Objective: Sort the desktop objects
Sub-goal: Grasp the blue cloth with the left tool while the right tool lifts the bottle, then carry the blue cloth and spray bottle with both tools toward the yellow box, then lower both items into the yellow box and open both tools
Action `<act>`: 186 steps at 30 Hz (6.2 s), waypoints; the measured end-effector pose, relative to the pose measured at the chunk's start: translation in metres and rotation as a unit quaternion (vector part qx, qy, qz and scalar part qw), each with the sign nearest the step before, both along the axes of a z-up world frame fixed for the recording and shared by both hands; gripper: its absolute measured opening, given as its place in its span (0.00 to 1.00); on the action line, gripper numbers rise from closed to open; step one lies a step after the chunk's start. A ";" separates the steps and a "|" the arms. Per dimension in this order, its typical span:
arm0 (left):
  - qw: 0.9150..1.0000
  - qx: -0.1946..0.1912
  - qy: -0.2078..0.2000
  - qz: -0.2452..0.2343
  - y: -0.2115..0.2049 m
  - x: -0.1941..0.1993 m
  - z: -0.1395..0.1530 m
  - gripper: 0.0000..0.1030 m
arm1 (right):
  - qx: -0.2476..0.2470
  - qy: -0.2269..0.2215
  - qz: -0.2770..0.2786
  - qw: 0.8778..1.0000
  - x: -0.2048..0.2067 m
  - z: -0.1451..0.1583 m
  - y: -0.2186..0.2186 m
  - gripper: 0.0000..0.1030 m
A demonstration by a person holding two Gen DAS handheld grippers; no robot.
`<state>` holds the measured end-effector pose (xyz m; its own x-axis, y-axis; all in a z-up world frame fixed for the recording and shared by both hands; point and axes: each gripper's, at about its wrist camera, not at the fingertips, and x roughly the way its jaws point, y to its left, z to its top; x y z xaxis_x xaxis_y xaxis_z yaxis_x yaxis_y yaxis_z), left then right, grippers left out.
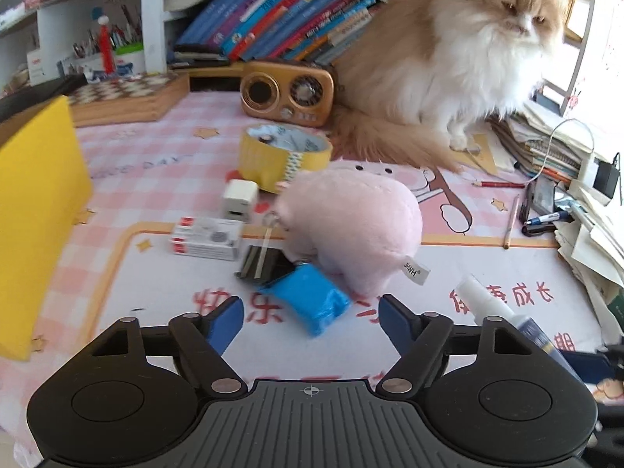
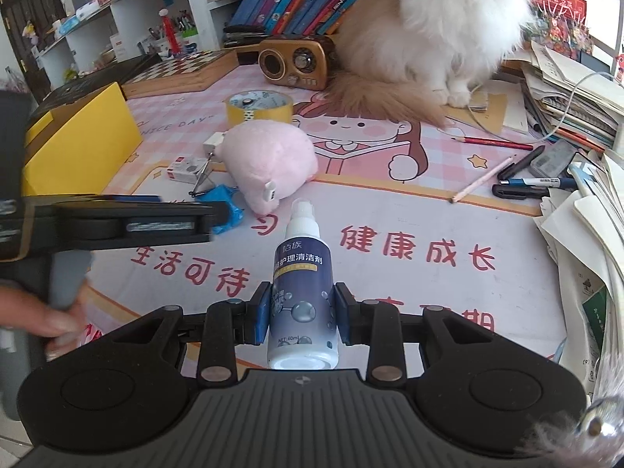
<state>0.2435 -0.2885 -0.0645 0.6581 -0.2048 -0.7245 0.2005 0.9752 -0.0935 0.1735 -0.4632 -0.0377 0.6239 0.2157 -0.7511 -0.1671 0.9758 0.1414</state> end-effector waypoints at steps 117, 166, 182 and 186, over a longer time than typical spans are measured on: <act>0.996 -0.028 -0.081 0.034 0.366 -0.240 0.063 0.28 | 0.004 -0.022 0.128 0.991 -0.148 0.042 0.365 0.30; 0.995 0.077 -0.018 0.052 0.330 0.038 0.077 0.28 | -0.133 -0.039 0.349 0.927 0.159 0.046 0.399 0.30; 0.993 0.098 0.045 0.049 0.328 0.061 0.054 0.28 | -0.245 -0.028 0.436 0.865 0.168 0.014 0.412 0.30; 0.993 0.102 0.052 0.043 0.325 0.063 0.050 0.28 | -0.250 -0.020 0.442 0.861 0.171 0.011 0.416 0.30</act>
<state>0.3063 0.0369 -0.0149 0.5870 0.0066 -0.8096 0.1149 0.9892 0.0914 0.3440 -0.0467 -0.0262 0.4108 0.2752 -0.8692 -0.8703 0.4025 -0.2839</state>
